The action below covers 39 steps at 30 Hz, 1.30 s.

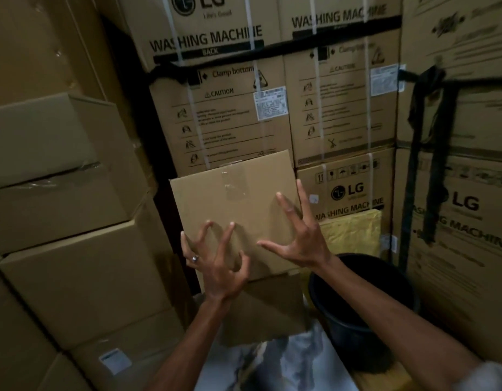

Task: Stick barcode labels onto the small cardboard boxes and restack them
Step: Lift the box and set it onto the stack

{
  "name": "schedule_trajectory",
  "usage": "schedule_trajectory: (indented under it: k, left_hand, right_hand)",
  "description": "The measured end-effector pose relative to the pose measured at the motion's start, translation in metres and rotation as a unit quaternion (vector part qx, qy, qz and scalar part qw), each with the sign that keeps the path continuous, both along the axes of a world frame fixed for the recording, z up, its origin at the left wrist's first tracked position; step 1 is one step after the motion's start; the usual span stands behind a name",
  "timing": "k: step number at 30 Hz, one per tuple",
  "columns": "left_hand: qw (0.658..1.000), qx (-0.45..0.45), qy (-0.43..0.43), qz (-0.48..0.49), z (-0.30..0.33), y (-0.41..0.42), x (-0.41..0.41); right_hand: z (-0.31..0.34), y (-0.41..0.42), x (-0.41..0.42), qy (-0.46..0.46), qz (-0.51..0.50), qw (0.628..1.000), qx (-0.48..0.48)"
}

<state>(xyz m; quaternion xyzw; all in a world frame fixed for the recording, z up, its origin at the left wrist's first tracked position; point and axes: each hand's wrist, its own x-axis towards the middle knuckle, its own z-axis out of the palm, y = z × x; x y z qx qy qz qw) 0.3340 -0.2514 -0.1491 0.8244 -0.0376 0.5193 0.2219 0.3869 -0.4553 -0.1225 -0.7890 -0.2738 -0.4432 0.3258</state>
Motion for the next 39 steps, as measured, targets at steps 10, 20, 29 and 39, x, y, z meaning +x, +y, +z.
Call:
schedule_trajectory:
  k: [10, 20, 29, 39]
  left_hand:
    - [0.995, 0.059, 0.036, -0.073, -0.021, 0.02, 0.071]
    - [0.995, 0.061, 0.026, -0.072, -0.046, 0.032, 0.084]
    - [0.996, 0.027, 0.009, -0.079, -0.076, 0.033, 0.062]
    - [0.996, 0.01, 0.086, -0.023, -0.122, 0.03, 0.038]
  right_hand:
    - [-0.038, 0.004, 0.09, 0.013, 0.005, 1.0, 0.008]
    - [-0.065, 0.016, 0.099, -0.015, 0.023, 0.999, 0.043]
    - [-0.1, 0.016, 0.08, -0.029, 0.012, 0.997, 0.073]
    - [-0.141, 0.04, 0.029, -0.066, -0.019, 0.996, 0.063]
